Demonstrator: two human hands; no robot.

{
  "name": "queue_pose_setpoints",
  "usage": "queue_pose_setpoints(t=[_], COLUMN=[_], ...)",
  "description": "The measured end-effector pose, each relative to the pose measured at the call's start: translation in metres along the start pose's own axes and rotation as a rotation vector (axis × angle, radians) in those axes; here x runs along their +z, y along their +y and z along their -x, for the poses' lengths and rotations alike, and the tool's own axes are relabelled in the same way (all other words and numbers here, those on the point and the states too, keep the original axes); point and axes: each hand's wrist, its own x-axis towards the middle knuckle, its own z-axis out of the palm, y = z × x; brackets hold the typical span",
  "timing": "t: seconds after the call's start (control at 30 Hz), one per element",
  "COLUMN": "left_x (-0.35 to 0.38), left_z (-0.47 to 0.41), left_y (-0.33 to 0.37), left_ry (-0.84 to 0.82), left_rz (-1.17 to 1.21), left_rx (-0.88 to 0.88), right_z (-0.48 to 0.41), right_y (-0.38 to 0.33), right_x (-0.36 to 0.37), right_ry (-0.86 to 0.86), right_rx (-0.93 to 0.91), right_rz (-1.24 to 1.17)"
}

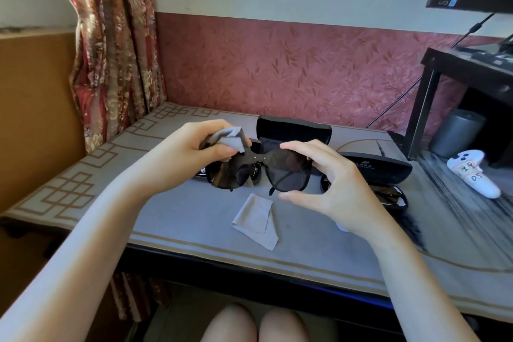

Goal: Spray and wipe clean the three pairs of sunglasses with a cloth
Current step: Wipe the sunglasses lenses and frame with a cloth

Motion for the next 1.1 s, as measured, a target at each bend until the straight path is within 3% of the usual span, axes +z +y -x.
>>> queue_pose_setpoints(t=[0.4, 0.63, 0.9, 1.1], left_x=[0.012, 0.004, -0.015, -0.005], left_z=[0.023, 0.017, -0.005, -0.009], left_y=[-0.011, 0.006, 0.015, 0.007], left_ry=[-0.089, 0.086, -0.304, -0.290], left_rz=[-0.287, -0.098, -0.222, -0.141], left_rx=[0.198, 0.116, -0.124, -0.122], right_z=[0.004, 0.003, 0.003, 0.004], right_y=[0.001, -0.003, -0.006, -0.006], right_x=[-0.001, 0.001, 0.004, 0.005], right_ry=[-0.004, -0.033, -0.070, -0.067], right_rx=[0.022, 0.010, -0.012, -0.003], right_rz=[-0.023, -0.028, 0.036, 0.042])
